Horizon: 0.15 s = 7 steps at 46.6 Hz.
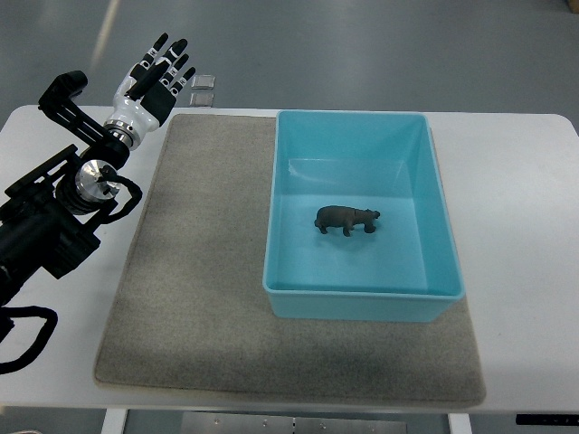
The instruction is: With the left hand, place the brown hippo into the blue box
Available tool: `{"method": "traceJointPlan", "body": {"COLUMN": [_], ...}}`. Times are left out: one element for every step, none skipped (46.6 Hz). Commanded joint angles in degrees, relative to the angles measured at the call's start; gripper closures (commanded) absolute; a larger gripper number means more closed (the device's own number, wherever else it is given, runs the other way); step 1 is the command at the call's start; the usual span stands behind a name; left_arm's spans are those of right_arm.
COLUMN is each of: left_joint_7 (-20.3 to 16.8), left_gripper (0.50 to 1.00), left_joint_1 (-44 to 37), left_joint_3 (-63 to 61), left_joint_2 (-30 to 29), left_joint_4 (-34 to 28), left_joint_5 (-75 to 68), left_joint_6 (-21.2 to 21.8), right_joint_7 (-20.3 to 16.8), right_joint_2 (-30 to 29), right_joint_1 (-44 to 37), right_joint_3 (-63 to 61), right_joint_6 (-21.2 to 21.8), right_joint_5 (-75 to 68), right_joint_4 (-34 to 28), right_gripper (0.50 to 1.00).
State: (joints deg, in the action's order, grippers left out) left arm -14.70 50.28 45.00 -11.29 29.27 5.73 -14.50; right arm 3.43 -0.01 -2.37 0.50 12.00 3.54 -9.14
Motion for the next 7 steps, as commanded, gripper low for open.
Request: {"method": "traceJointPlan", "body": {"left_joint_7": [0.02, 0.02, 0.02, 0.02, 0.02, 0.02, 0.02], "left_gripper": [0.504, 0.504, 0.504, 0.504, 0.504, 0.504, 0.504], "left_joint_1": [0.0, 0.0, 0.0, 0.0, 0.0, -0.09, -0.09], "left_joint_3": [0.08, 0.08, 0.08, 0.08, 0.17, 0.26, 0.26], "left_joint_2": [-0.05, -0.05, -0.05, -0.14, -0.14, -0.14, -0.22], "left_joint_4": [0.0, 0.0, 0.0, 0.0, 0.0, 0.0, 0.0], "left_joint_5": [-0.02, 0.07, -0.02, -0.02, 0.07, 0.07, 0.07], "left_joint_6": [-0.01, -0.01, -0.01, -0.01, -0.01, -0.01, -0.01], "right_joint_7": [0.0, 0.0, 0.0, 0.0, -0.09, -0.09, -0.09], "right_joint_2": [0.01, 0.01, 0.01, 0.01, 0.01, 0.01, 0.01], "right_joint_1": [0.0, 0.0, 0.09, 0.09, 0.09, 0.26, 0.44], "right_joint_3": [-0.24, -0.33, -0.33, -0.33, -0.33, -0.24, -0.15], "right_joint_6": [-0.74, -0.83, -0.83, -0.66, -0.31, -0.22, 0.04], "right_joint_5": [-0.29, -0.38, -0.38, -0.2, -0.12, -0.11, -0.11], "right_joint_4": [0.0, 0.0, 0.0, -0.17, -0.43, -0.52, -0.7], "right_gripper": [0.564, 0.564, 0.564, 0.564, 0.564, 0.564, 0.564]}}
